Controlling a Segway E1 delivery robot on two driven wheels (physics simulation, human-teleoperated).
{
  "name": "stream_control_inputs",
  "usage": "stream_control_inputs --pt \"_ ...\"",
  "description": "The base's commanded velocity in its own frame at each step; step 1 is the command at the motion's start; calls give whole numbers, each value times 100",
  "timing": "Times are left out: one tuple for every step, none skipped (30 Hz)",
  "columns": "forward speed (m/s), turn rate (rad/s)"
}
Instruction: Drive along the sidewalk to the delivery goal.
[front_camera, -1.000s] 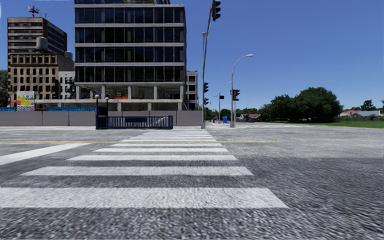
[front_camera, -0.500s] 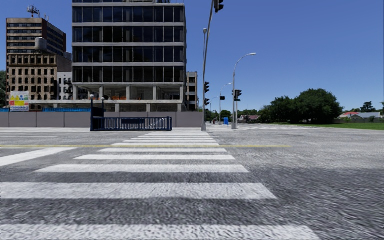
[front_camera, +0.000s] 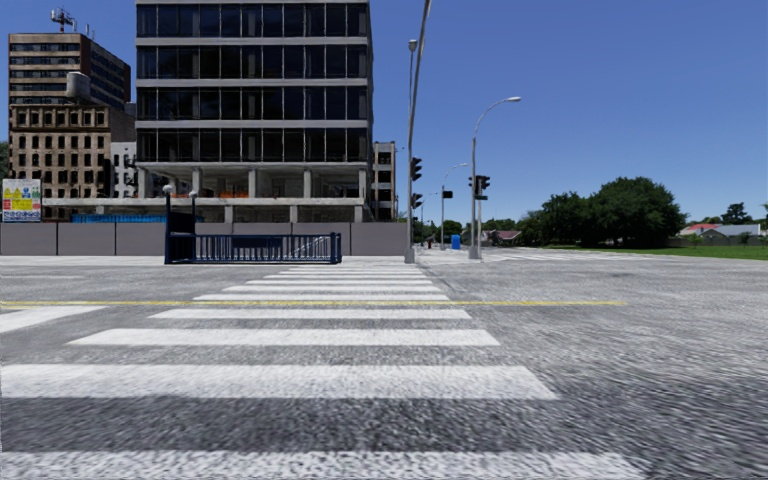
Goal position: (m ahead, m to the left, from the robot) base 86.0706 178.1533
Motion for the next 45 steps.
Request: stream_control_inputs --pt "200 0" --pt "200 13" --pt "200 21" --pt "200 21" --pt "200 25" --pt "200 26" --pt "200 26" --pt "200 19" --pt "200 19" --pt "200 1" --pt "200 0" --pt "200 0" --pt "200 0" --pt "200 0" --pt "200 0" --pt "200 0" --pt "200 0" --pt "200 0" --pt "200 0" --pt "200 0" --pt "200 0" --pt "200 0" --pt "200 0" --pt "200 0" --pt "200 0" --pt "200 0" --pt "200 0" --pt "200 0" --pt "200 0" --pt "200 0" --pt "200 0" --pt "200 0" --pt "200 0" --pt "200 0" --pt "200 0" --pt "200 0" --pt "200 0" --pt "200 0" --pt "200 0" --pt "200 0" --pt "200 0" --pt "200 0" --pt "200 0" --pt "200 0" --pt "200 0"
